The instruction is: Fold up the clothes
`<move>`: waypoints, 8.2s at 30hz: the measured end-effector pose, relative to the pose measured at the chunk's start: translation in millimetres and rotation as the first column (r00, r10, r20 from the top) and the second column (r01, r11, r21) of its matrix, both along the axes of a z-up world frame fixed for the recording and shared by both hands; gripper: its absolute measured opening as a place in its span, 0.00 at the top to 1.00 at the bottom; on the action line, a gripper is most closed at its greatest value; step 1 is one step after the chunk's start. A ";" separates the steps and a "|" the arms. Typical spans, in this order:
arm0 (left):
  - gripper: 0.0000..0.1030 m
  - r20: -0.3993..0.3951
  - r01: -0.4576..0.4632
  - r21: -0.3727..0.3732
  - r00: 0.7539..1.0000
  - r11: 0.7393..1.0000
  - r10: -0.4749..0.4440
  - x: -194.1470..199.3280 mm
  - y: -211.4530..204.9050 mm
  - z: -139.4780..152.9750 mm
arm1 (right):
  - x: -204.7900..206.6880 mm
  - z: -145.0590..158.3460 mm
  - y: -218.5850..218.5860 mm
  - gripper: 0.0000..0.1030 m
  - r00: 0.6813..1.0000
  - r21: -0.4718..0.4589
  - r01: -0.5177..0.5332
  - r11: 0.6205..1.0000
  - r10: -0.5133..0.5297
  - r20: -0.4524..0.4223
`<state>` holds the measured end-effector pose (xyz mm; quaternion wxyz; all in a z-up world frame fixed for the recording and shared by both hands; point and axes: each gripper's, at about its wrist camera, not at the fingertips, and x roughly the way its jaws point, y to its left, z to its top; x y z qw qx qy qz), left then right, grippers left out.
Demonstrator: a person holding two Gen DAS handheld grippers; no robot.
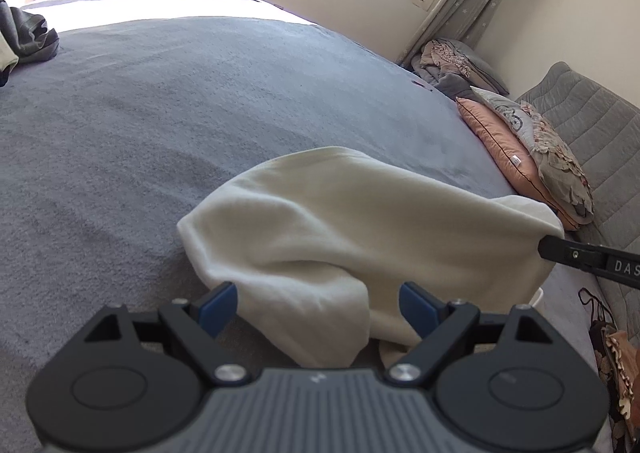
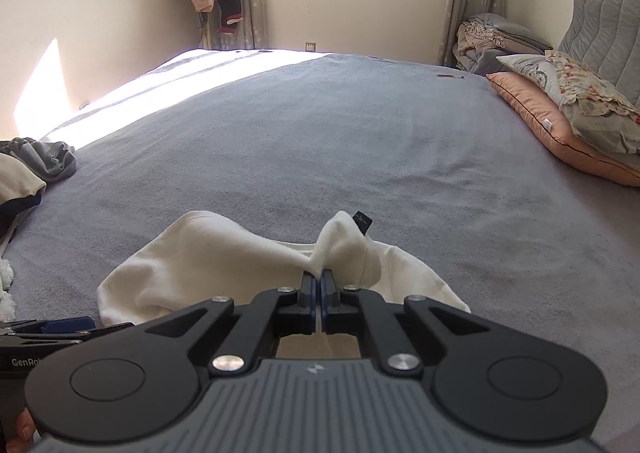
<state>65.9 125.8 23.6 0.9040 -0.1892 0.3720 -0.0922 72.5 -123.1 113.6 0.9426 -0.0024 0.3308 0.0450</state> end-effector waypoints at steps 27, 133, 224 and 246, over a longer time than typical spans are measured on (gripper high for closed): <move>0.13 0.031 -0.012 0.025 0.999 1.000 0.011 -26.1 14.6 7.4 | -162.2 -39.4 -47.4 0.98 0.989 0.045 0.094 0.995 -0.088 -0.118; 0.84 0.066 0.295 0.148 0.949 0.944 -0.308 -37.4 -108.8 36.0 | -69.6 -50.1 -156.7 0.56 0.961 0.175 0.276 0.945 -0.267 -0.070; 0.64 0.002 0.166 -0.029 0.986 0.986 -0.166 -19.2 -37.1 -34.5 | -69.1 -76.6 -109.6 0.50 0.985 0.088 0.144 0.986 -0.135 -0.105; 0.65 -0.018 0.214 0.098 0.977 0.972 -0.213 -14.9 -66.2 -40.6 | -81.0 -67.7 -96.8 0.51 0.992 -0.077 0.103 0.992 -0.108 -0.066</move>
